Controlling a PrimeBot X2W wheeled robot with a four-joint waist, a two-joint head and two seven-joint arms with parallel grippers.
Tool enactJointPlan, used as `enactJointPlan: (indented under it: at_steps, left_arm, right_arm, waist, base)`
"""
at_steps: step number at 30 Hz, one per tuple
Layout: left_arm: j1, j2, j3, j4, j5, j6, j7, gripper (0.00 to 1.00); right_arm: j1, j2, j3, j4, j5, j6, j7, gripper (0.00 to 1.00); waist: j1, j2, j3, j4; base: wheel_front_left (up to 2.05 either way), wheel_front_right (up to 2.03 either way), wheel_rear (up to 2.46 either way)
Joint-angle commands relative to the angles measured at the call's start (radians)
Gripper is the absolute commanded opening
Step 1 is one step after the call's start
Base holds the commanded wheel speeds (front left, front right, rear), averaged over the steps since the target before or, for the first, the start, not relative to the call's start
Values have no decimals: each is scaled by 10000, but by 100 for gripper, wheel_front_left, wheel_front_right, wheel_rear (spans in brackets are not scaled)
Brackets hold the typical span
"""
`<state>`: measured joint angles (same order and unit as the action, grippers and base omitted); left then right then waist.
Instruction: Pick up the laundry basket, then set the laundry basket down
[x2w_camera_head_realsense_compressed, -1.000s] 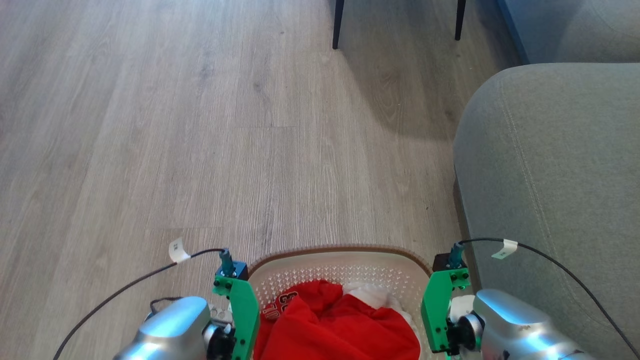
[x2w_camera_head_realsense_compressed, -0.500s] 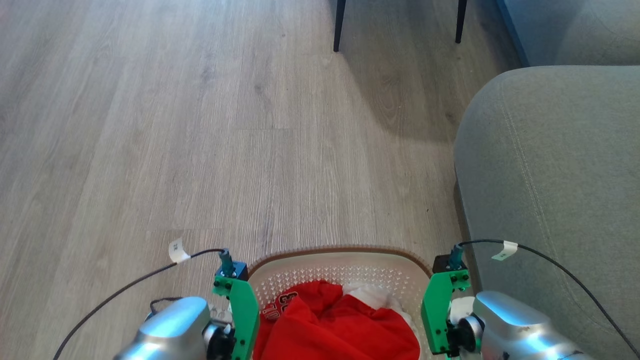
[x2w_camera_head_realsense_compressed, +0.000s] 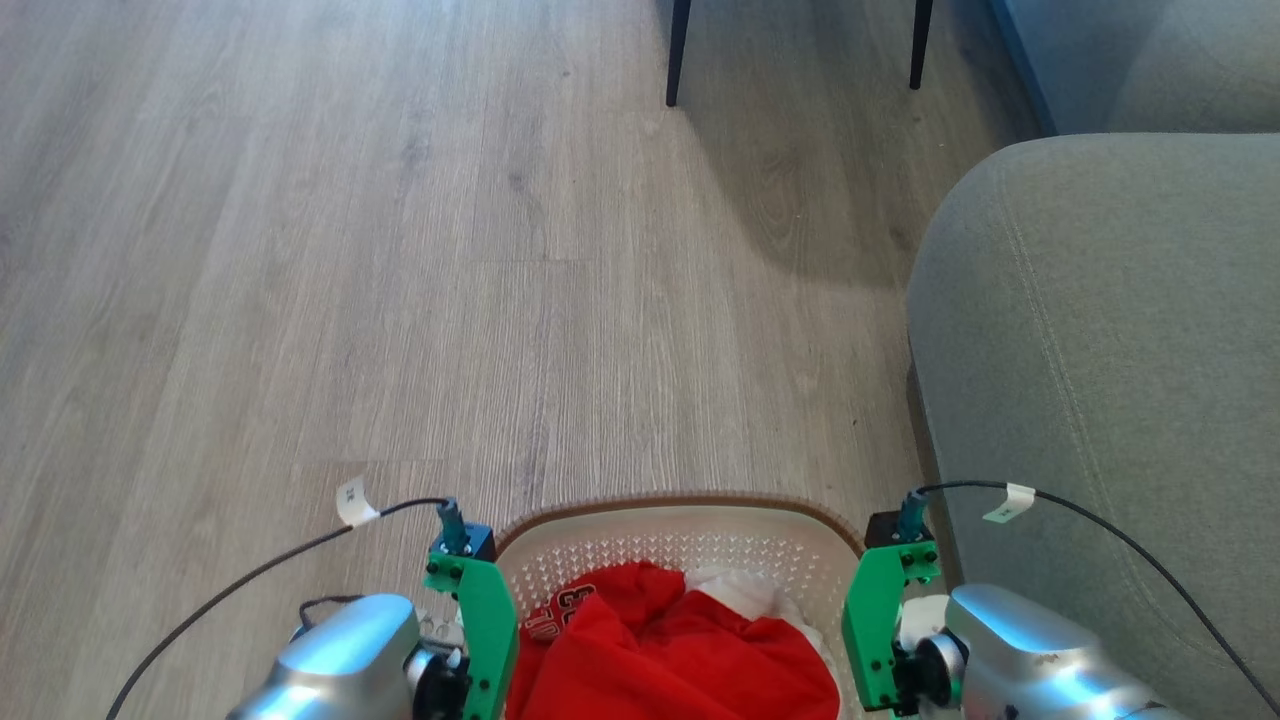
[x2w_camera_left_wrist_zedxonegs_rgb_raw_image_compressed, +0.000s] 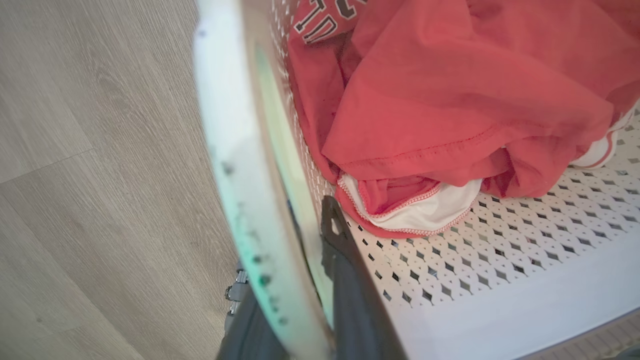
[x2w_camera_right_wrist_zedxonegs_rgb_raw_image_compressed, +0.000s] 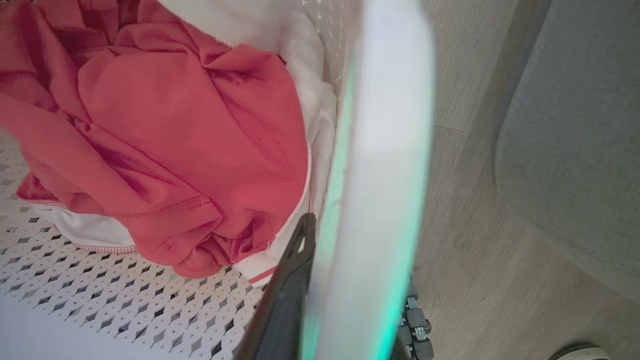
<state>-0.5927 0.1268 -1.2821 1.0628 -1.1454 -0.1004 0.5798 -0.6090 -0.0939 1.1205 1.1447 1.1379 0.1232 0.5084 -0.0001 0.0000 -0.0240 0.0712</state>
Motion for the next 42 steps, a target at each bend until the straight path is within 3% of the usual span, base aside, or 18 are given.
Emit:
enactJointPlan:
  at_steps: [1,26,33,42]
  left_arm:
    - [-304,-185,21,-322,27,-303,35,0]
    - [-378,-276,19,-264,14,-303,-151,0]
    - [-844,-461,19,-83,194,-303,-537,0]
    - [-1603,-739,24,164,510,-149,-1557,0]
  right_arm:
    - [-549,436,48,-384,24,75,-207,0]
    - [-666,436,300,-252,382,75,-376,0]
    - [-1078,377,294,-163,286,75,-859,0]
    - [-1496,-209,251,-522,199,75,-1849,0]
  waist:
    - [1,0,-2,4]
    - [1,0,217,-12]
    - [1,0,1188,-13]
    - [1,0,2920,103]
  base:
    - [0,0,0]
    - [0,0,0]
    - [0,0,0]
    - [0,0,0]
